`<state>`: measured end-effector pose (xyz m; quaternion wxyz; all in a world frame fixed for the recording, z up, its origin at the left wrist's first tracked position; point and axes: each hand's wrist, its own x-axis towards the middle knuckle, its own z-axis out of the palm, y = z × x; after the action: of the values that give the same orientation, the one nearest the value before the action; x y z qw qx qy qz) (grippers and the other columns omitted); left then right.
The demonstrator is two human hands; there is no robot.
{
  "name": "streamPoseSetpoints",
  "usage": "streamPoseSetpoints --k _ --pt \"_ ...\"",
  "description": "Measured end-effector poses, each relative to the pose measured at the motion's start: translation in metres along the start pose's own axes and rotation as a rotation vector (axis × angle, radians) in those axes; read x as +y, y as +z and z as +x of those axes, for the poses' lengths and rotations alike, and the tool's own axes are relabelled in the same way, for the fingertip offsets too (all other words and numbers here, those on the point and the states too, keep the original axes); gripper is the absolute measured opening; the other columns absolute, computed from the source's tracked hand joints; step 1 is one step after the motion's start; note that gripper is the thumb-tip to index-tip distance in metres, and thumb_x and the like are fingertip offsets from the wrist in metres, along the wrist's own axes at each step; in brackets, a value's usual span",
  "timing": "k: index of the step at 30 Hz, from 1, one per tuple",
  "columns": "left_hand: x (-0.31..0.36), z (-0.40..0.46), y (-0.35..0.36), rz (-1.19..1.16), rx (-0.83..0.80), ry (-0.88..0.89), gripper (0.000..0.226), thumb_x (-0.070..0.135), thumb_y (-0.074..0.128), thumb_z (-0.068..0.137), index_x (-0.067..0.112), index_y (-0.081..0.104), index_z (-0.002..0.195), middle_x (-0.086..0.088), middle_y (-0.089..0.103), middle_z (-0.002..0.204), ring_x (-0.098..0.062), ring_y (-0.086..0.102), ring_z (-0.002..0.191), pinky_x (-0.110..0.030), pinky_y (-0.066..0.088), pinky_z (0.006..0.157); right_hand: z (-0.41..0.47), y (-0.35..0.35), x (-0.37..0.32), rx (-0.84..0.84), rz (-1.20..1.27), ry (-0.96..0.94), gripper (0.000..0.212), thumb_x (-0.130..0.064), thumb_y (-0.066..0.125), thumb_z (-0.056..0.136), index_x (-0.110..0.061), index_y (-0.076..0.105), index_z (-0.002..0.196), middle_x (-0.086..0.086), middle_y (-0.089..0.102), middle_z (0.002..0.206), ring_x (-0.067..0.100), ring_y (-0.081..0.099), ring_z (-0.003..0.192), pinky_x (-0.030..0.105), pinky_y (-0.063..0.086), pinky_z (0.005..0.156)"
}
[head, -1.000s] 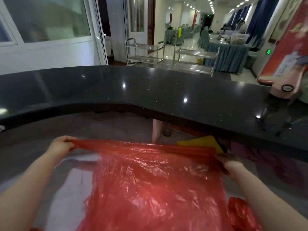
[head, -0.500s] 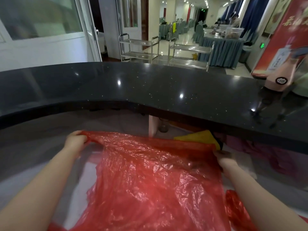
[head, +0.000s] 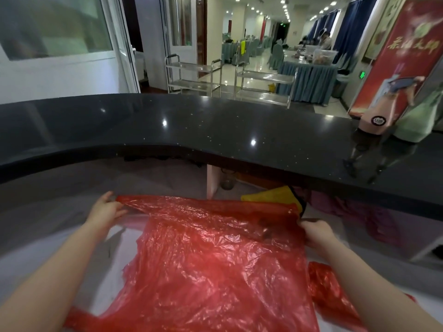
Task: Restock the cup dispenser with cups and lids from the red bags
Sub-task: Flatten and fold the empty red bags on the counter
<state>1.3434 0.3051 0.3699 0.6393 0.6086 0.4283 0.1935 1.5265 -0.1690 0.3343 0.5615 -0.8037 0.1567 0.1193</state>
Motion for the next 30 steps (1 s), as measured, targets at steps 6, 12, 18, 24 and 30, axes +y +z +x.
streamPoseSetpoints --k 6,12,18,24,30 --pt "-0.01 -0.039 -0.013 0.01 0.004 0.032 0.056 0.011 0.044 0.1 0.023 0.021 0.15 -0.005 0.057 0.11 -0.025 0.061 0.074 -0.032 0.044 0.068 -0.035 -0.005 0.0 0.08 -0.296 -0.285 0.017 -0.014 0.061 0.085 -0.004 0.064 0.072 0.005 0.054 0.057 0.019 0.049 0.053 0.03 0.034 0.051" --pt "-0.022 -0.08 -0.017 0.101 -0.035 0.08 0.048 0.015 0.047 0.099 0.02 0.032 0.145 -0.011 0.048 0.14 -0.034 0.06 0.108 -0.039 0.043 0.09 -0.07 -0.003 0.011 -0.008 -0.426 -0.459 0.021 -0.014 0.059 0.084 -0.014 0.067 0.103 0.001 0.065 0.079 0.018 0.059 0.071 0.028 0.041 0.065" --pt "-0.038 -0.116 -0.01 0.102 -0.042 0.091 0.047 0.014 0.051 0.097 0.019 0.037 0.142 -0.012 0.053 0.135 -0.03 0.06 0.107 -0.041 0.044 0.096 -0.076 -0.028 0.017 -0.106 -0.48 -0.513 0.042 -0.02 0.061 0.086 -0.015 0.059 0.128 0.005 0.068 0.116 0.025 0.062 0.108 0.031 0.045 0.085" --pt "-0.052 -0.148 -0.012 0.136 -0.032 0.116 0.044 0.011 0.046 0.098 0.018 0.039 0.141 -0.01 0.057 0.127 -0.028 0.061 0.103 -0.039 0.045 0.093 -0.092 -0.044 0.03 -0.183 -0.55 -0.624 0.046 -0.019 0.06 0.089 -0.017 0.054 0.135 0.004 0.063 0.125 0.023 0.06 0.114 0.03 0.045 0.091" --pt "-0.068 -0.179 -0.025 0.411 0.055 0.257 0.04 0.005 0.051 0.094 0.01 0.049 0.134 -0.016 0.059 0.128 -0.034 0.056 0.117 -0.048 0.04 0.101 -0.116 -0.055 0.058 -0.352 -0.74 -1.022 0.04 -0.013 0.058 0.09 -0.019 0.059 0.13 -0.001 0.055 0.138 0.016 0.047 0.131 0.025 0.029 0.11"
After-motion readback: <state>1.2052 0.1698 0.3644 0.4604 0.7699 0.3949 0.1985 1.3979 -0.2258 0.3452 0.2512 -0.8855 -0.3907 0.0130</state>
